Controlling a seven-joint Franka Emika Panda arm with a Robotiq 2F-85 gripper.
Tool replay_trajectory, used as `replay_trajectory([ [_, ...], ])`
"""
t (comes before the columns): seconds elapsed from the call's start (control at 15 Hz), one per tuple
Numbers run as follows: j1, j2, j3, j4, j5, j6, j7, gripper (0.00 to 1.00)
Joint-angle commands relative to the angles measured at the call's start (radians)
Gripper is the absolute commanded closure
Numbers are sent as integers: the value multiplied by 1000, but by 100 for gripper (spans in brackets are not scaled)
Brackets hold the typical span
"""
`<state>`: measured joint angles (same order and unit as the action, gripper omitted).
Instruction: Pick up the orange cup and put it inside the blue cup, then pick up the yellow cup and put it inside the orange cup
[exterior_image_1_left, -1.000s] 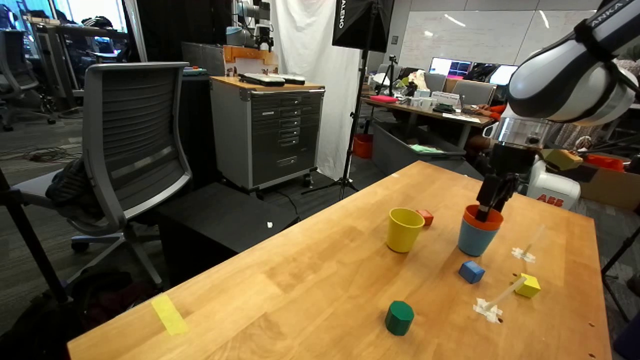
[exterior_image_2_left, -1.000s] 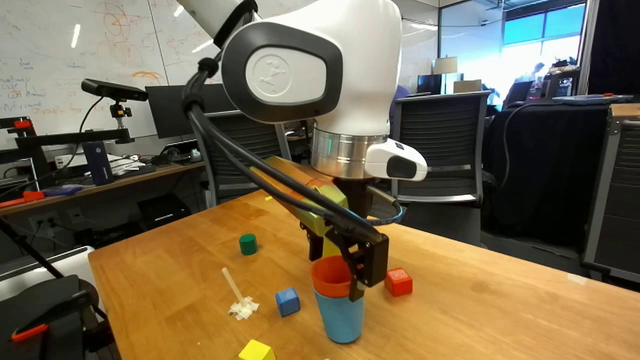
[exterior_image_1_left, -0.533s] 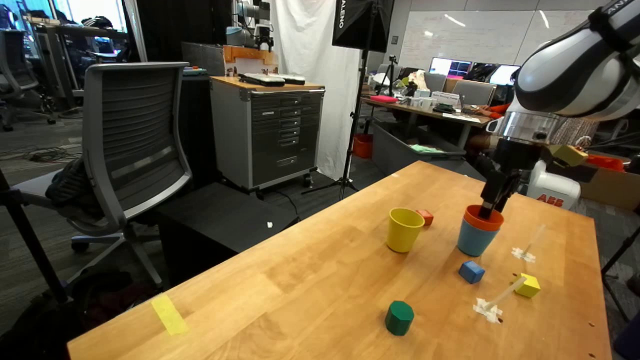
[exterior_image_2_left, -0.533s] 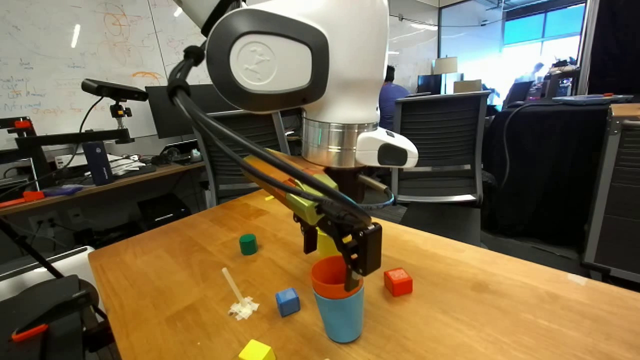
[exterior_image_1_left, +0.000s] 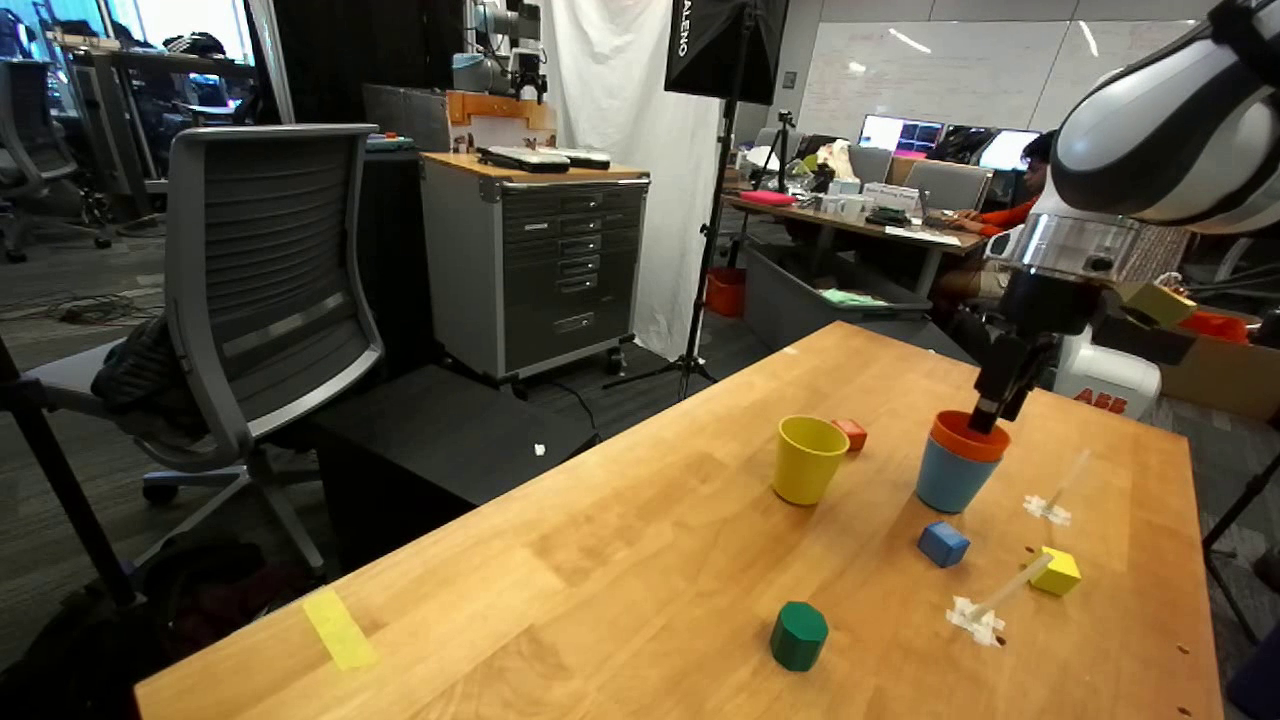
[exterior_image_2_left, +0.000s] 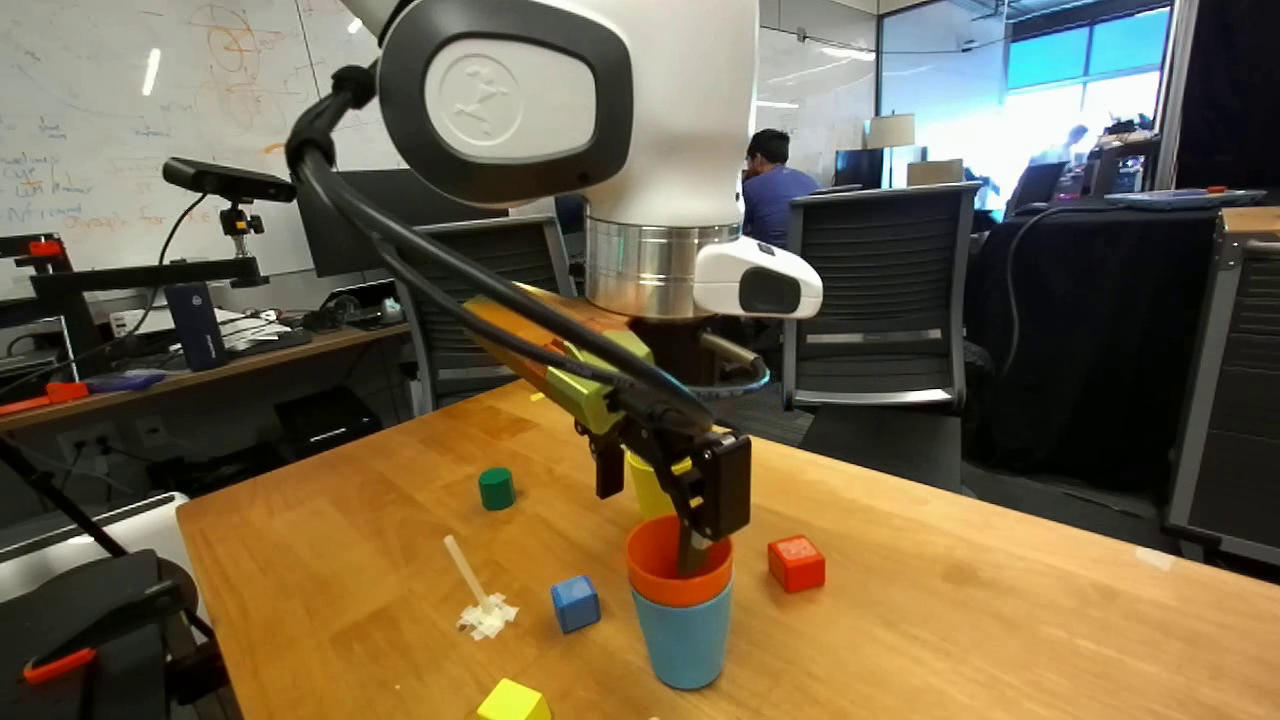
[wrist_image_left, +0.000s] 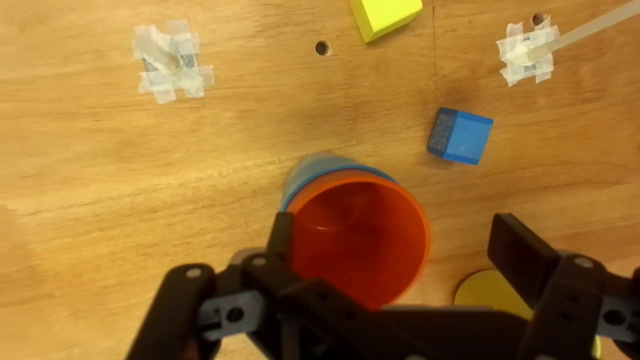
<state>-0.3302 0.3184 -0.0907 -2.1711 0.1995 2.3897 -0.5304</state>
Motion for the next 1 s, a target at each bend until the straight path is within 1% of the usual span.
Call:
replay_trajectory([
  [0.0,-5,-84,3,-59,18,12,-32,0],
  [0.2,1,-118,17,-77,56,9,-59,0],
  [0.4,19,-133,41,-84,142,25,-95,0],
  [0.67,56,-119,83,-69,265,56,-126,0],
  [0.93,95,-77,105,-40,304,124,-100,0],
])
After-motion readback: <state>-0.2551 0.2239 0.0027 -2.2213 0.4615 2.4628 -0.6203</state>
